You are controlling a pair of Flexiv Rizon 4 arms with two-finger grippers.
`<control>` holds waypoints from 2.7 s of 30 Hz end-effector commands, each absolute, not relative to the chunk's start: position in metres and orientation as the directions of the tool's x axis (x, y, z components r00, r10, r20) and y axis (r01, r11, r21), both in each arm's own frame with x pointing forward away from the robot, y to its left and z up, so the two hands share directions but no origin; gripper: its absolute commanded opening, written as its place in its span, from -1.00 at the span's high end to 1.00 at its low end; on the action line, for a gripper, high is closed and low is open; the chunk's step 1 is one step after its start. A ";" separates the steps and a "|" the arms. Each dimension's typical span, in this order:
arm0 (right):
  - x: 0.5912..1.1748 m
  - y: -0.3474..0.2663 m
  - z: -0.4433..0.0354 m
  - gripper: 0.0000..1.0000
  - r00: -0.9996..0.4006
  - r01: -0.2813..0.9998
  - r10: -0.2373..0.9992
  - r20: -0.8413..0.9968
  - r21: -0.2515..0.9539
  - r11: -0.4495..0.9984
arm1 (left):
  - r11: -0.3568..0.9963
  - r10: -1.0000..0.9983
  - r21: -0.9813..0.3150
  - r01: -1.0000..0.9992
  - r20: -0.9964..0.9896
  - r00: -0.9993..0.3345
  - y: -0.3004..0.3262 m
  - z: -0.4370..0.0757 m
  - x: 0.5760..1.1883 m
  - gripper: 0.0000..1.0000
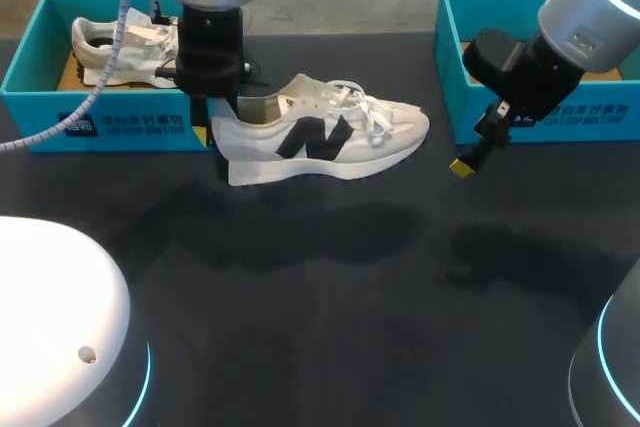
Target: Take the shoe out of the shoebox, open the shoe tongue, remove and reinsert the insole, then place the shoe into the shoebox
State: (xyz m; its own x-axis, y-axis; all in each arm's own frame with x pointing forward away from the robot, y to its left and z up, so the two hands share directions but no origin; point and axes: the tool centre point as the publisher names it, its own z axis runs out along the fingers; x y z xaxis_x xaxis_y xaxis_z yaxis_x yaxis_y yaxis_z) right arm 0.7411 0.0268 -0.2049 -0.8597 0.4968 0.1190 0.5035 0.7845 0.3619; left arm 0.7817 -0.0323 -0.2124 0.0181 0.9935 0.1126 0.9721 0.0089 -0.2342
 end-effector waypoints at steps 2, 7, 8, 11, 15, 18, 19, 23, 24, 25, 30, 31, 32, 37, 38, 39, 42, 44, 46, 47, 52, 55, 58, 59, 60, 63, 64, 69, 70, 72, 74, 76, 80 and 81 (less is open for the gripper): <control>0.742 0.027 -0.205 -1.00 -0.859 0.504 0.497 0.120 0.360 0.785 | 0.006 0.991 -0.206 0.978 0.131 0.021 -0.035 -0.222 0.772 1.00; 0.742 0.027 -0.205 -1.00 -0.859 0.504 0.497 0.120 0.360 0.785 | -0.005 0.994 -0.180 0.984 0.109 0.025 -0.038 -0.233 0.762 1.00; 0.742 0.027 -0.205 -1.00 -0.859 0.504 0.497 0.120 0.360 0.785 | -0.002 0.994 -0.179 0.984 0.110 0.022 -0.039 -0.237 0.761 1.00; 0.742 0.027 -0.205 -1.00 -0.859 0.504 0.497 0.120 0.360 0.785 | -0.008 0.995 -0.182 0.983 0.092 0.025 -0.045 -0.250 0.758 1.00; 0.742 0.027 -0.205 -1.00 -0.859 0.504 0.497 0.120 0.360 0.785 | -0.021 0.995 -0.181 0.983 0.093 0.038 -0.055 -0.269 0.754 1.00; 0.742 0.027 -0.205 -1.00 -0.859 0.504 0.497 0.120 0.360 0.785 | -0.045 0.994 -0.179 0.983 0.090 0.062 -0.063 -0.284 0.749 1.00; 0.742 0.027 -0.205 -1.00 -0.859 0.504 0.497 0.120 0.360 0.785 | -0.044 0.994 -0.179 0.983 0.093 0.062 -0.065 -0.289 0.748 1.00; 0.742 0.027 -0.205 -1.00 -0.859 0.504 0.497 0.120 0.360 0.785 | -0.048 0.992 -0.186 0.981 0.106 0.069 -0.069 -0.307 0.746 1.00; 0.742 0.027 -0.205 -1.00 -0.859 0.504 0.497 0.120 0.360 0.785 | -0.039 0.991 -0.181 0.983 0.117 0.061 -0.070 -0.312 0.747 1.00; 0.742 0.027 -0.205 -1.00 -0.859 0.504 0.497 0.120 0.360 0.785 | -0.041 0.991 -0.179 0.983 0.119 0.063 -0.070 -0.317 0.747 1.00; 0.742 0.027 -0.205 -1.00 -0.859 0.504 0.497 0.120 0.360 0.785 | -0.041 0.990 -0.163 0.986 0.130 0.063 -0.068 -0.341 0.751 1.00; 0.742 0.027 -0.205 -1.00 -0.859 0.504 0.497 0.120 0.360 0.785 | -0.044 0.989 -0.159 0.986 0.130 0.065 -0.067 -0.346 0.752 1.00; 0.742 0.027 -0.205 -1.00 -0.859 0.504 0.497 0.120 0.360 0.785 | -0.041 0.990 -0.145 0.989 0.126 0.059 -0.067 -0.350 0.753 1.00; 0.742 0.027 -0.205 -1.00 -0.859 0.504 0.497 0.120 0.360 0.785 | -0.037 0.990 -0.107 0.994 0.131 0.051 -0.065 -0.365 0.752 1.00; 0.742 0.027 -0.205 -1.00 -0.859 0.504 0.497 0.120 0.360 0.785 | -0.040 0.990 -0.092 0.995 0.128 0.052 -0.064 -0.367 0.752 1.00; 0.742 0.027 -0.205 -1.00 -0.859 0.504 0.497 0.120 0.360 0.785 | -0.039 0.990 -0.093 0.995 0.131 0.051 -0.064 -0.370 0.751 1.00; 0.742 0.027 -0.205 -1.00 -0.859 0.504 0.497 0.120 0.360 0.785 | -0.039 0.990 -0.087 0.995 0.130 0.050 -0.063 -0.379 0.752 1.00; 0.742 0.027 -0.205 -1.00 -0.859 0.504 0.497 0.120 0.360 0.785 | -0.040 0.991 -0.077 0.996 0.125 0.050 -0.062 -0.383 0.751 1.00; 0.742 0.027 -0.205 -1.00 -0.859 0.504 0.497 0.120 0.360 0.785 | -0.040 0.992 -0.074 0.996 0.119 0.048 -0.061 -0.387 0.750 1.00; 0.742 0.027 -0.205 -1.00 -0.859 0.504 0.497 0.120 0.360 0.785 | -0.040 0.990 -0.071 0.997 0.128 0.049 -0.062 -0.389 0.750 1.00; 0.742 0.027 -0.205 -1.00 -0.859 0.504 0.497 0.120 0.360 0.785 | -0.045 0.989 -0.062 0.997 0.138 0.053 -0.062 -0.397 0.748 1.00; 0.742 0.027 -0.205 -1.00 -0.859 0.504 0.497 0.120 0.360 0.785 | -0.043 0.990 -0.066 0.997 0.134 0.051 -0.062 -0.399 0.748 1.00; 0.742 0.027 -0.205 -1.00 -0.859 0.504 0.497 0.120 0.360 0.785 | -0.046 0.989 -0.076 0.996 0.133 0.056 -0.062 -0.399 0.748 -0.71; 0.742 0.027 -0.205 -1.00 -0.859 0.504 0.497 0.120 0.360 0.785 | -0.045 0.990 -0.078 0.996 0.132 0.055 -0.062 -0.398 0.747 -1.00; 0.742 0.027 -0.205 -1.00 -0.859 0.504 0.497 0.120 0.360 0.785 | -0.046 0.990 -0.077 0.996 0.128 0.056 -0.062 -0.397 0.747 -1.00; 0.742 0.027 -0.205 -1.00 -0.859 0.504 0.497 0.120 0.360 0.785 | -0.053 0.993 -0.074 0.996 0.104 0.061 -0.064 -0.388 0.743 -1.00; 0.742 0.027 -0.205 -1.00 -0.859 0.504 0.497 0.120 0.360 0.785 | -0.049 0.994 -0.074 0.996 0.091 0.055 -0.064 -0.384 0.742 -1.00; 0.742 0.027 -0.205 -1.00 -0.859 0.504 0.497 0.120 0.360 0.785 | -0.014 0.999 -0.080 0.997 0.028 0.017 -0.066 -0.363 0.741 -1.00; 0.742 0.027 -0.205 -1.00 -0.859 0.504 0.497 0.120 0.360 0.785 | -0.004 1.000 -0.082 0.997 0.019 0.005 -0.066 -0.359 0.742 -1.00; 0.742 0.027 -0.205 -1.00 -0.859 0.504 0.497 0.120 0.360 0.785 | 0.007 1.000 -0.087 0.996 -0.004 -0.007 -0.066 -0.353 0.741 -1.00; 0.742 0.027 -0.205 -1.00 -0.859 0.504 0.497 0.120 0.360 0.785 | 0.018 1.000 -0.098 0.995 -0.016 -0.020 -0.068 -0.346 0.741 -1.00; 0.742 0.027 -0.205 -1.00 -0.859 0.504 0.497 0.120 0.360 0.785 | 0.033 0.999 -0.104 0.994 -0.031 -0.036 -0.069 -0.340 0.741 -1.00; 0.742 0.027 -0.205 -1.00 -0.859 0.504 0.497 0.120 0.360 0.785 | 0.081 0.995 -0.126 0.989 -0.054 -0.088 -0.070 -0.328 0.741 -1.00; 0.742 0.027 -0.205 -1.00 -0.859 0.504 0.497 0.120 0.360 0.785 | 0.096 0.992 -0.138 0.986 -0.068 -0.106 -0.070 -0.326 0.741 -1.00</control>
